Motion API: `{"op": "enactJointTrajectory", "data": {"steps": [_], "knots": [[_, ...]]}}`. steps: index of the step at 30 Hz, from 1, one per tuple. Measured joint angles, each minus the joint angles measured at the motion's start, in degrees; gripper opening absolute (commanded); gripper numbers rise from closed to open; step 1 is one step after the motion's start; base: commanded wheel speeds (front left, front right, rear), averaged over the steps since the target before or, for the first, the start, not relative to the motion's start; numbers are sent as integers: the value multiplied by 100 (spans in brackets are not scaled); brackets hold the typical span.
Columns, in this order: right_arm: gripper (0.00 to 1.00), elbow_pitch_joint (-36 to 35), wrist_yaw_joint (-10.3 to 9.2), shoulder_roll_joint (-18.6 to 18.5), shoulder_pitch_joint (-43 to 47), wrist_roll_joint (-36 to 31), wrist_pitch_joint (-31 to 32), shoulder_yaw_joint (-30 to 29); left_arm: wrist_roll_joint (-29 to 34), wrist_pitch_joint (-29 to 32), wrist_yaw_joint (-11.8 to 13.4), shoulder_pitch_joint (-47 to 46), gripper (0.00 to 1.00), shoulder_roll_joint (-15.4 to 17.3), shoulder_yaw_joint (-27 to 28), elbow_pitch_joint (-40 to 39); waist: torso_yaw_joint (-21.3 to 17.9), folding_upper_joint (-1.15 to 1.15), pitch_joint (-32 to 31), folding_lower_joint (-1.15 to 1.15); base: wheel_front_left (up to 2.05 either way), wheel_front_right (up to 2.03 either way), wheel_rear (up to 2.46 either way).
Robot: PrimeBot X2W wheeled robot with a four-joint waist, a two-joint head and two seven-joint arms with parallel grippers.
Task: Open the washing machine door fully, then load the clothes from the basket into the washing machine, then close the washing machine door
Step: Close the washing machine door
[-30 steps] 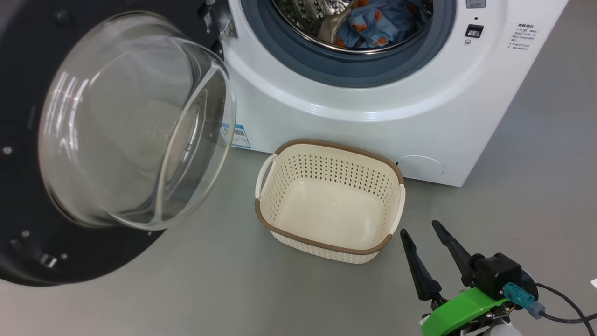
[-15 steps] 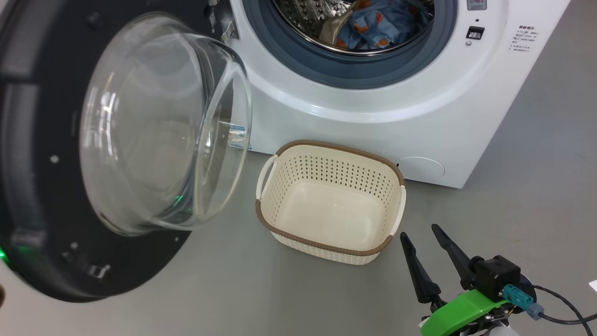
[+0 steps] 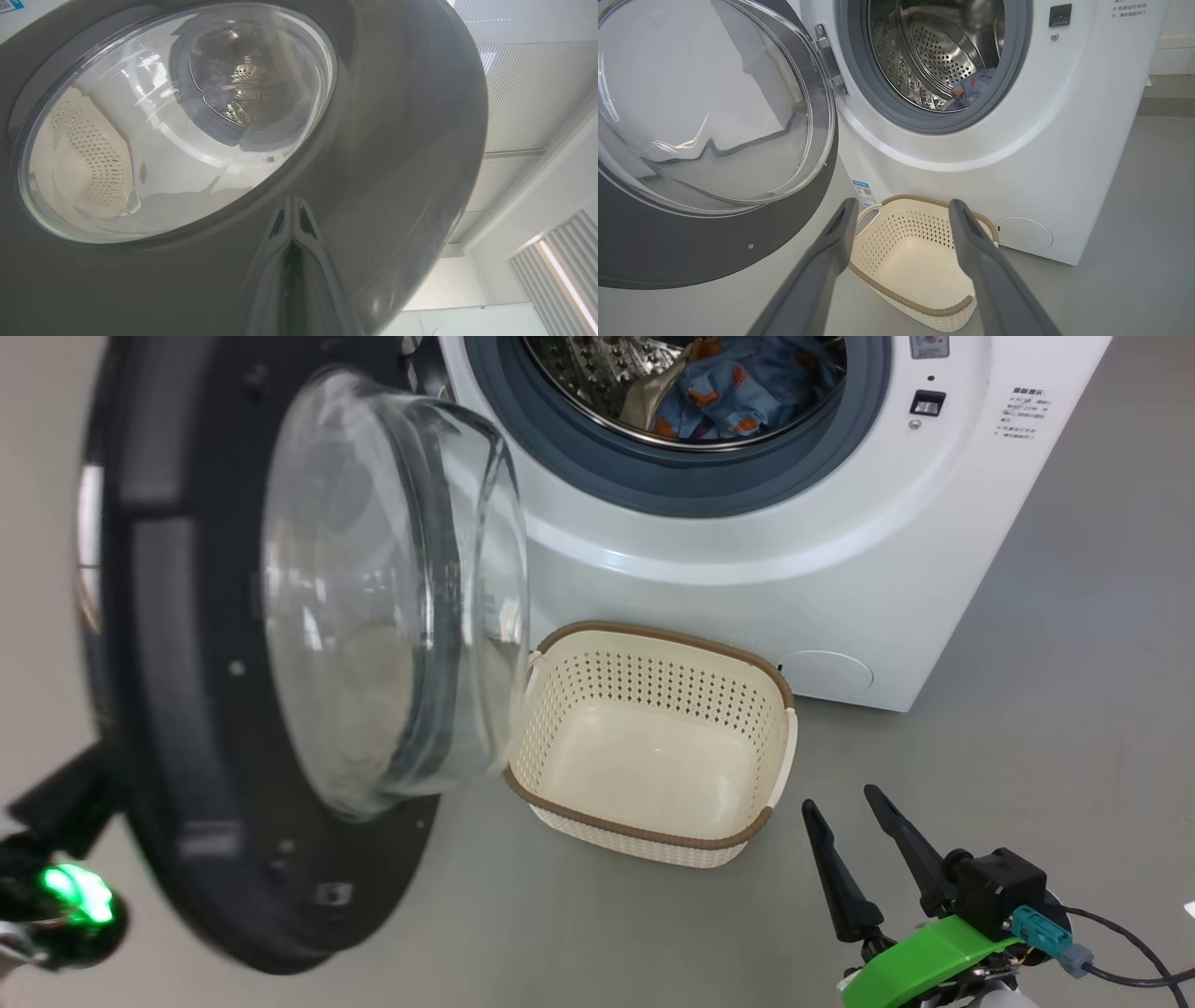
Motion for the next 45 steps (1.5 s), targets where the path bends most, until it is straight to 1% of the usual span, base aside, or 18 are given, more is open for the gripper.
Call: {"op": "enactJointTrajectory", "data": {"steps": [7, 10, 12, 16, 18, 22, 26, 28, 30, 36, 40, 45], "knots": [[100, 12, 0, 0, 2, 56, -4, 29, -31, 83, -77, 224, 0, -500, -517, -558, -55, 0, -62, 0, 0, 0, 0], [100, 12, 0, 0, 2, 56, -5, 59, -41, 56, -146, 333, 0, -612, -746, -723, -95, 0, -85, 0, 0, 0, 0], [100, 11, 0, 0, 3, 57, -5, 70, -74, -74, -176, 402, 0, -650, -894, -780, -132, 0, -96, 0, 0, 0, 0], [100, 9, 0, 0, 3, 94, -5, 94, -266, -337, -224, 446, 0, -661, -1161, -789, -225, 0, -109, 0, 0, 0, 0], [100, 8, 0, 0, 3, 98, -5, 105, -299, -508, -323, 460, 0, -661, -1370, -784, -285, 0, -108, 0, 0, 0, 0], [100, 5, 0, 0, 3, 98, -5, 104, -589, -836, -401, 466, 0, -662, -1878, -740, -427, 0, -91, 0, 0, 0, 0], [100, -9, 0, 0, 3, 98, -5, 96, -742, -1144, -549, 456, 0, -676, -2250, -653, -604, 0, -50, 0, 0, 0, 0], [100, -24, 0, 0, 3, 98, -5, 90, -748, -1314, -590, 437, 0, -675, -2356, -559, -710, 0, -20, 0, 0, 0, 0], [100, -37, 0, 0, 2, 98, -5, 79, -748, -1469, -683, 407, 0, -670, -2450, -481, -825, 0, 11, 0, 0, 0, 0], [100, -67, 0, 0, 2, 109, -5, 49, -853, -1746, -792, 135, 0, -670, -2686, -231, -1209, 0, 112, 0, 0, 0, 0], [100, -104, 0, 0, 1, 116, -5, 31, -880, -1942, -876, -54, 0, -676, -2739, -80, -1477, 0, 187, 0, 0, 0, 0], [100, -171, 0, 1, -2, 126, -5, 20, -818, -2049, -982, -250, 0, -675, -2782, 59, -1797, 0, 298, 0, 0, 0, 0]]}}
